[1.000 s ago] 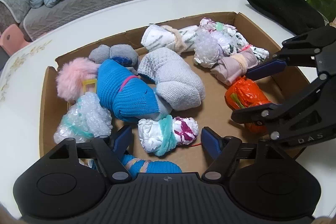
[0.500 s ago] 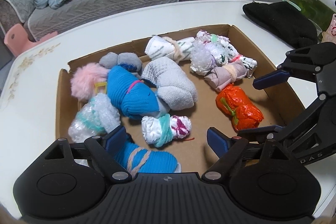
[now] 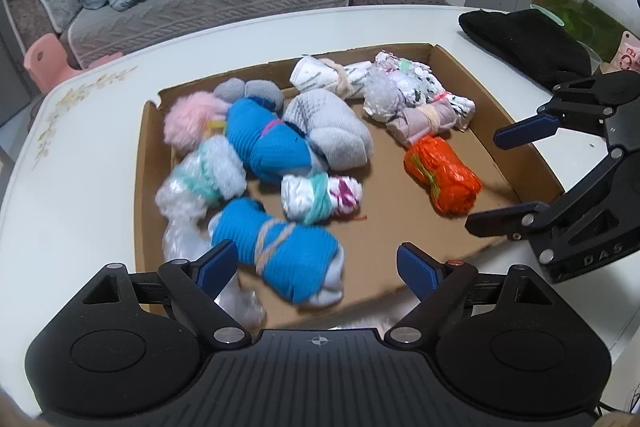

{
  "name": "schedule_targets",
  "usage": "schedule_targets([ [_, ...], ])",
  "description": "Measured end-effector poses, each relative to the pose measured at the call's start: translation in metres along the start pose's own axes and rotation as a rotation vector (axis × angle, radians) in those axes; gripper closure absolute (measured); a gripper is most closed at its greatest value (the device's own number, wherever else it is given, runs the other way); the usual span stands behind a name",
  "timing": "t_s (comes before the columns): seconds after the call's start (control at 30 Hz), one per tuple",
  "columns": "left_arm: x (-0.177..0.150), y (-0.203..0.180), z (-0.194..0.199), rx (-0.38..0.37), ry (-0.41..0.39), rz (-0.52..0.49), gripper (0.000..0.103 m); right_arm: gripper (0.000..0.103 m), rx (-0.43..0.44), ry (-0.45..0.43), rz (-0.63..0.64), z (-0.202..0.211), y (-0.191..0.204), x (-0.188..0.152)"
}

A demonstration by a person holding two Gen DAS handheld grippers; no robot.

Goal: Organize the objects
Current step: 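Withdraw both tools from the box toward the last two items, then grasp orange plastic bundle with right tool while left grasps clear pastel bundle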

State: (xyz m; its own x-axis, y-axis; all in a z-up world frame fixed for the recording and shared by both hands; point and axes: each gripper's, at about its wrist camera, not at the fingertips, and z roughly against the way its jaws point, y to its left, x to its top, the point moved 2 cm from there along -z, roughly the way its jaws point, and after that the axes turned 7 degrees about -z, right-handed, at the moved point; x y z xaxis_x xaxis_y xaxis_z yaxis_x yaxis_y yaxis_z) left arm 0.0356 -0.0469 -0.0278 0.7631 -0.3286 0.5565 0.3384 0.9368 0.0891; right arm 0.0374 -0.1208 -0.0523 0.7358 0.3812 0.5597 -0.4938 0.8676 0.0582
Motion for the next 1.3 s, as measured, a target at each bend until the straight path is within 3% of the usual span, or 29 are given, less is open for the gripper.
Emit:
schedule_targets([
  [0.17,-0.026,0.003,0.017,0.011,-0.046,0.03,0.011,0.024,0.0,-0.096,-0.04,0.022,0.016,-0.021],
  [0.3,-0.058,0.006,0.028,0.047,-0.114,0.059,0.007,0.02,0.051,-0.176,-0.052,0.032,0.039,-0.045],
  [0.57,-0.123,0.003,0.041,0.162,-0.251,0.062,0.006,0.02,0.069,-0.285,-0.012,0.008,0.077,-0.077],
  [0.7,-0.142,0.005,0.045,0.169,-0.298,0.096,0.002,0.023,0.057,-0.298,0.027,-0.006,0.083,-0.08],
  [0.83,-0.152,0.007,0.042,0.162,-0.3,0.121,0.001,0.041,0.044,-0.295,0.045,-0.016,0.084,-0.083],
  [0.9,-0.155,0.006,0.04,0.159,-0.289,0.113,0.001,0.055,0.061,-0.284,0.038,-0.019,0.083,-0.087],
  [1.3,-0.12,-0.034,0.002,0.115,-0.26,0.047,0.001,0.056,0.022,-0.323,-0.038,0.007,0.051,-0.128],
])
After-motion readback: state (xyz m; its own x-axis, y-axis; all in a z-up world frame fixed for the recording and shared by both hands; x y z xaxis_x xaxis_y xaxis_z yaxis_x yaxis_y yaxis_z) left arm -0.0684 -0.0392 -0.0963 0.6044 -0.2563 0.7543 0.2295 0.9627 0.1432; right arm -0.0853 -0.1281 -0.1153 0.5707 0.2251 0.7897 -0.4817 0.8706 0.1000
